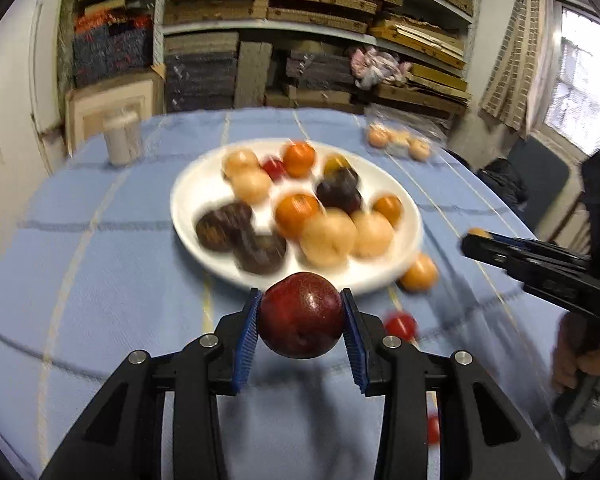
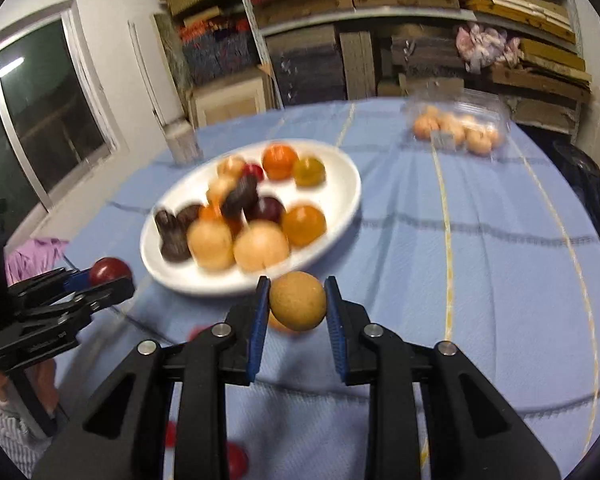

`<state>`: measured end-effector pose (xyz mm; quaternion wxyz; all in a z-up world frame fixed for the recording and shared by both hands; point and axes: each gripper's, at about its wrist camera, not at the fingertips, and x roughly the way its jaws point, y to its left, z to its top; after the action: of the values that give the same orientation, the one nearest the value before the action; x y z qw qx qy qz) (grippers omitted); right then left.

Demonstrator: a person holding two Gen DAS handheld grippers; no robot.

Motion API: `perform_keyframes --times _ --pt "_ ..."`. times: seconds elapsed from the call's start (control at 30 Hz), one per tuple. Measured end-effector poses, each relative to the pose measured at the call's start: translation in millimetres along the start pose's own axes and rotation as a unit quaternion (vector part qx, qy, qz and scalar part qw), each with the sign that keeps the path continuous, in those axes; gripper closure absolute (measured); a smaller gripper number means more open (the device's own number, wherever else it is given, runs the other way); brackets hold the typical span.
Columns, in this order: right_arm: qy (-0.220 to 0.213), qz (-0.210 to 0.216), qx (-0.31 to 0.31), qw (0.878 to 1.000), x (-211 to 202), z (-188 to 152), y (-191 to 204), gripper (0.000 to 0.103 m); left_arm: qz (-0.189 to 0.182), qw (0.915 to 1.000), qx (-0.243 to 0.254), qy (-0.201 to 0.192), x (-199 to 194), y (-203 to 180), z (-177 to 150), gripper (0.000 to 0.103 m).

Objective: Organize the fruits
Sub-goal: 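Carry both fruits over the white plate and open both tools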

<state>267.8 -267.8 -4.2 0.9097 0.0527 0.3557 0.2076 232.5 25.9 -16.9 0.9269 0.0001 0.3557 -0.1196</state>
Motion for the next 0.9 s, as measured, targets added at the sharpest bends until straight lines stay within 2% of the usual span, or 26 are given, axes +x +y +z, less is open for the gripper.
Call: perform_keyframes --times 0.1,0.23,0.33,0.47,0.5,0.53,0.57,0.6,0.7,0.77,0.83,0.9 --pt "-0.008 -0.001 -0.007 1.000 8 31 4 0.076 0.006 0.9999 -0.013 -0.006 10 11 30 0.063" --pt "0.004 0.011 0.012 1.000 40 66 1 0.076 0.025 0.9990 -0.036 -0.012 35 29 62 0.064" --pt "0.019 0.017 0.034 0.999 73 84 -8 0.076 0.027 0.9974 -0.067 -0.006 54 45 74 0.064" --pt "0.039 0.027 0.064 0.997 103 89 -18 0.073 0.026 0.9964 -0.080 0.009 72 55 77 0.063" --pt "0.042 0.026 0.068 0.996 107 88 -20 0.068 0.026 0.9964 -0.080 0.010 73 56 75 0.061" --pt "0.041 0.027 0.074 0.996 107 87 -23 0.053 0.026 0.9965 -0.079 0.010 73 56 74 0.054" --pt "0.036 0.030 0.080 0.996 104 86 -24 0.046 0.022 0.9966 -0.079 0.009 71 56 73 0.049" --pt "0.030 0.029 0.082 0.996 101 85 -25 0.046 0.016 0.9966 -0.081 0.002 66 55 72 0.042" --pt "-0.003 0.030 0.073 0.997 68 85 -20 0.045 0.004 0.9964 -0.083 -0.018 47 52 70 0.040" --pt "-0.040 0.031 0.068 0.996 36 79 -16 0.028 -0.004 0.9961 -0.082 -0.031 29 48 63 0.038" --pt "-0.072 0.021 0.066 0.995 8 66 -15 0.019 -0.010 0.9957 -0.084 -0.037 15 42 48 0.034" --pt "-0.095 0.007 0.069 0.993 -10 46 -19 0.014 -0.017 0.9969 -0.072 -0.028 6 29 26 0.034"
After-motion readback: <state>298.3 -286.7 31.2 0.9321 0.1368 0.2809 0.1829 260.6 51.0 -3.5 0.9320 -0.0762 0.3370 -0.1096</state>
